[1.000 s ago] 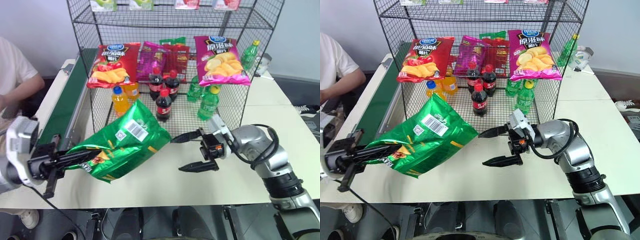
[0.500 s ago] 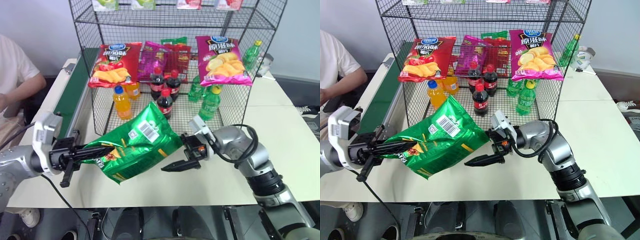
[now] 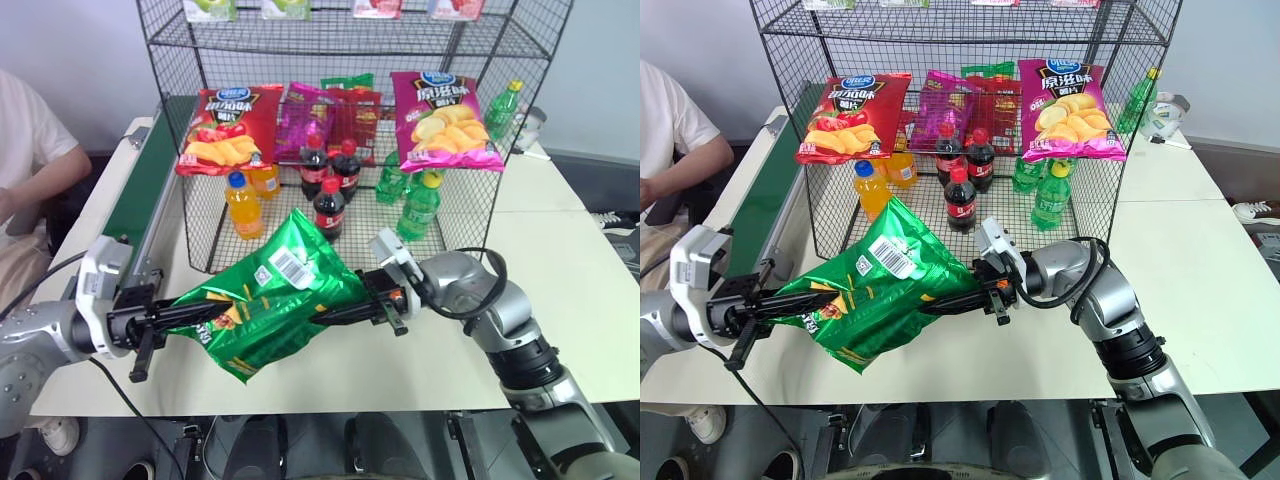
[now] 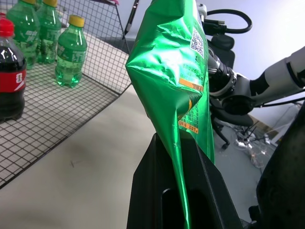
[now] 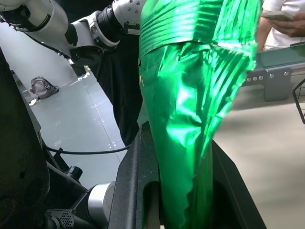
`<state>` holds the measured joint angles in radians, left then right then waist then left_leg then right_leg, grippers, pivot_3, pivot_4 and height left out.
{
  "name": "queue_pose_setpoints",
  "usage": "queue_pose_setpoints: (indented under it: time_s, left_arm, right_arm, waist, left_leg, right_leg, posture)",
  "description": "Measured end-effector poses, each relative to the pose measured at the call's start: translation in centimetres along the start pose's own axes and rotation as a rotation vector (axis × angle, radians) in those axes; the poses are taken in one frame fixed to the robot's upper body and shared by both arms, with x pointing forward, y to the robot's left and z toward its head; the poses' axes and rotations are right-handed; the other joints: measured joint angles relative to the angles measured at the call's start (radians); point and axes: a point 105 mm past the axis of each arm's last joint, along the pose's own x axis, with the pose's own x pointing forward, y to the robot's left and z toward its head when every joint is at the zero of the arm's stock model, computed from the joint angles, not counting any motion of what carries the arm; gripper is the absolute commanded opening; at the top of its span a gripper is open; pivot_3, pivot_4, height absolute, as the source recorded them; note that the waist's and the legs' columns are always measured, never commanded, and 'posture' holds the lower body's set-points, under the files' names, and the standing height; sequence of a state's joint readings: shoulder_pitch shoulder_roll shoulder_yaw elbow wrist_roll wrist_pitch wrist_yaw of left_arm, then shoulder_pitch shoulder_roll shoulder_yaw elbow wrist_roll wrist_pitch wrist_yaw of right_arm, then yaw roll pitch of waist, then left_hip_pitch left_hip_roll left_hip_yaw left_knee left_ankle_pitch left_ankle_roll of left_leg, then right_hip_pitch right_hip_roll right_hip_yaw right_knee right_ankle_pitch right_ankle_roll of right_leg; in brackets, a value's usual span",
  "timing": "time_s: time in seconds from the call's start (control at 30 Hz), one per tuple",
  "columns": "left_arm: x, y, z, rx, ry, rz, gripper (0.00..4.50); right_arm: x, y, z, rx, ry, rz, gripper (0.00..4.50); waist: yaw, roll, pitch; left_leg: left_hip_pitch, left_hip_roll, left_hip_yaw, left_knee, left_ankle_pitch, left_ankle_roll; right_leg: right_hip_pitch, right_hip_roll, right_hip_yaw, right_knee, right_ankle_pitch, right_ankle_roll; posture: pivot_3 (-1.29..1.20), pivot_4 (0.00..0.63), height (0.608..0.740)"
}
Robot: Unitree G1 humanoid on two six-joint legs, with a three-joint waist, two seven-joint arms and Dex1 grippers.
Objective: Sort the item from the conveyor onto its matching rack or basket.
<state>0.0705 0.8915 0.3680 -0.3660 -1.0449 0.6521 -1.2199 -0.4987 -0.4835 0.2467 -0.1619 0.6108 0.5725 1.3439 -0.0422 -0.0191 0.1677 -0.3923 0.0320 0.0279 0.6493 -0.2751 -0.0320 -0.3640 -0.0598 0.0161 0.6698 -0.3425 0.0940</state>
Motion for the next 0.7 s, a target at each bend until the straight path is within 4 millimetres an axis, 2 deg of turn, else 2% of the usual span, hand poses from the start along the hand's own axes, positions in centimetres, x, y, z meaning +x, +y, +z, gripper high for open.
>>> queue_pose_setpoints:
  time_s: [0.07,0.13,0.17,0.3,0.47,0.7]
  left_arm:
    - [0.0,0.0,0.1,0.003,-0.002,-0.001,0.00]
    - [0.0,0.0,0.1,0.003,-0.003,-0.003,0.00]
    - [0.0,0.0,0.1,0.003,-0.004,-0.002,0.00]
    - [-0.1,0.2,0.0,-0.002,-0.005,0.006,0.00]
    - [-0.3,-0.1,-0.4,-0.029,0.005,-0.011,0.00]
    - [-0.4,-0.7,-1.1,-0.071,0.029,-0.034,0.00]
  right_arm:
    - [0.0,0.0,0.0,0.004,0.004,0.002,0.09]
    - [-0.1,0.1,-0.2,0.031,0.009,0.009,1.14]
    - [-0.2,0.3,-0.2,0.054,0.007,0.017,1.43]
    - [-1.0,0.6,-0.5,0.083,0.042,0.026,3.39]
    - [-1.5,1.0,0.6,0.099,0.038,0.041,3.39]
    - [-1.4,0.8,0.9,0.039,0.044,0.028,3.39]
  waist:
    - [0.000,0.000,0.000]
    - [0.000,0.000,0.000]
    - [0.000,0.000,0.000]
    - [0.000,0.000,0.000]
    - [-0.002,0.000,0.000]
    - [-0.001,0.000,0.000]
  left_leg:
    - [0.000,0.000,0.000,0.000,0.000,0.000]
    - [0.000,0.000,0.000,0.000,0.000,0.000]
    - [0.000,0.000,0.000,-0.001,0.000,0.000]
    - [0.000,0.000,0.000,-0.001,0.000,0.000]
    - [0.000,0.000,0.000,-0.002,0.000,0.000]
    - [-0.001,0.000,0.000,-0.002,0.000,0.000]
  right_leg:
    - [0.000,0.000,0.000,0.000,0.000,0.000]
    - [0.000,0.000,0.000,-0.001,0.000,0.000]
    - [0.000,-0.001,0.000,-0.001,0.000,0.000]
    - [0.000,-0.001,0.000,-0.002,0.000,0.000]
    - [0.000,-0.001,0.000,-0.003,0.000,0.000]
    - [-0.001,-0.002,0.000,-0.003,0.000,0.000]
  posture:
    - [0.00,0.150,0.739]
    - [0.00,0.150,0.739]
    - [0.00,0.150,0.739]
    - [0.00,0.150,0.739]
    - [0.00,0.150,0.739]
    - [0.00,0.150,0.739]
